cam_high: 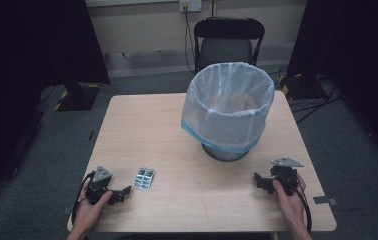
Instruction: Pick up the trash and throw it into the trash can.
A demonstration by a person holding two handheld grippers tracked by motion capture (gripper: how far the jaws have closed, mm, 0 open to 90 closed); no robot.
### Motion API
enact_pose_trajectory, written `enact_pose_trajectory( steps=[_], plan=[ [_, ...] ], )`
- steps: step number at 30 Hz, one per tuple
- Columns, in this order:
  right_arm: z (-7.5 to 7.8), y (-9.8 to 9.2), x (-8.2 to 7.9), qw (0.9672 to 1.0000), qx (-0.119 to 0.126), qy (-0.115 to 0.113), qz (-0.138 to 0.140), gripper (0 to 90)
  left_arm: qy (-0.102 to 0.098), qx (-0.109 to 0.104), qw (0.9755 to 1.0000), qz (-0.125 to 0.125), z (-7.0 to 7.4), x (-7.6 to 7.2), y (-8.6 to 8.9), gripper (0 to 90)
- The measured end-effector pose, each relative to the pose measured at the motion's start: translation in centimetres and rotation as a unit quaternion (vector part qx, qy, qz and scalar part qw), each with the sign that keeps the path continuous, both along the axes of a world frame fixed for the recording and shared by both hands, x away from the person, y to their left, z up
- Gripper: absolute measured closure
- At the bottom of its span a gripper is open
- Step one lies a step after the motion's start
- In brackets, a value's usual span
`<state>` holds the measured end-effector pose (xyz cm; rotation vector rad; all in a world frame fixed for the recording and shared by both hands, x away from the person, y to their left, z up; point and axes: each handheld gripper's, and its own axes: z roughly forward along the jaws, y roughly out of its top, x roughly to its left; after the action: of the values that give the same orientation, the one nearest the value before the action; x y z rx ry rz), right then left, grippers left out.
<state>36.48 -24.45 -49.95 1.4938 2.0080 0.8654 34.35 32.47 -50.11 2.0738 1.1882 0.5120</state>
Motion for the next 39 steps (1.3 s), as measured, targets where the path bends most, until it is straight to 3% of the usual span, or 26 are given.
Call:
enact_pose_trajectory(
  steps=[9, 14, 18, 19, 30, 32, 33, 36, 37, 39],
  plan=[
    [0.0, 0.0, 0.0, 1.0000, 0.000, 0.000, 0.000, 10.5, 0.000, 0.000, 1.0000, 0.000, 0.0, 0.0, 0.0, 6.3],
    [0.0, 0.0, 0.0, 1.0000, 0.000, 0.000, 0.000, 10.5, -0.007, -0.008, 0.9999, -0.001, 0.1, -0.5, 0.4, 15.5],
    [0.0, 0.0, 0.0, 1.0000, 0.000, 0.000, 0.000, 10.5, 0.002, -0.013, 0.9999, 0.002, 0.4, -0.5, 0.5, 16.2],
    [0.0, 0.0, 0.0, 1.0000, 0.000, 0.000, 0.000, 10.5, 0.001, -0.022, 0.9998, 0.001, 0.8, -0.5, 0.2, 16.5],
    [0.0, 0.0, 0.0, 1.0000, 0.000, 0.000, 0.000, 10.5, -0.023, -0.040, 0.9989, -0.013, 3.4, 0.0, -2.0, 16.5],
    [0.0, 0.0, 0.0, 1.0000, 0.000, 0.000, 0.000, 10.5, -0.025, -0.046, 0.9985, -0.014, 3.5, 0.1, -2.4, 16.5],
    [0.0, 0.0, 0.0, 1.0000, 0.000, 0.000, 0.000, 10.5, -0.024, -0.060, 0.9977, -0.019, 3.7, 0.4, -2.9, 16.5],
    [0.0, 0.0, 0.0, 1.0000, 0.000, 0.000, 0.000, 10.5, -0.023, -0.055, 0.9980, -0.022, 3.7, 1.0, -3.8, 16.4],
    [0.0, 0.0, 0.0, 1.0000, 0.000, 0.000, 0.000, 10.5, -0.024, -0.040, 0.9988, -0.019, 3.6, 1.0, -4.1, 16.2],
    [0.0, 0.0, 0.0, 1.0000, 0.000, 0.000, 0.000, 10.5, -0.016, -0.047, 0.9987, -0.012, 3.1, 1.2, -4.6, 16.1]
  ],
)
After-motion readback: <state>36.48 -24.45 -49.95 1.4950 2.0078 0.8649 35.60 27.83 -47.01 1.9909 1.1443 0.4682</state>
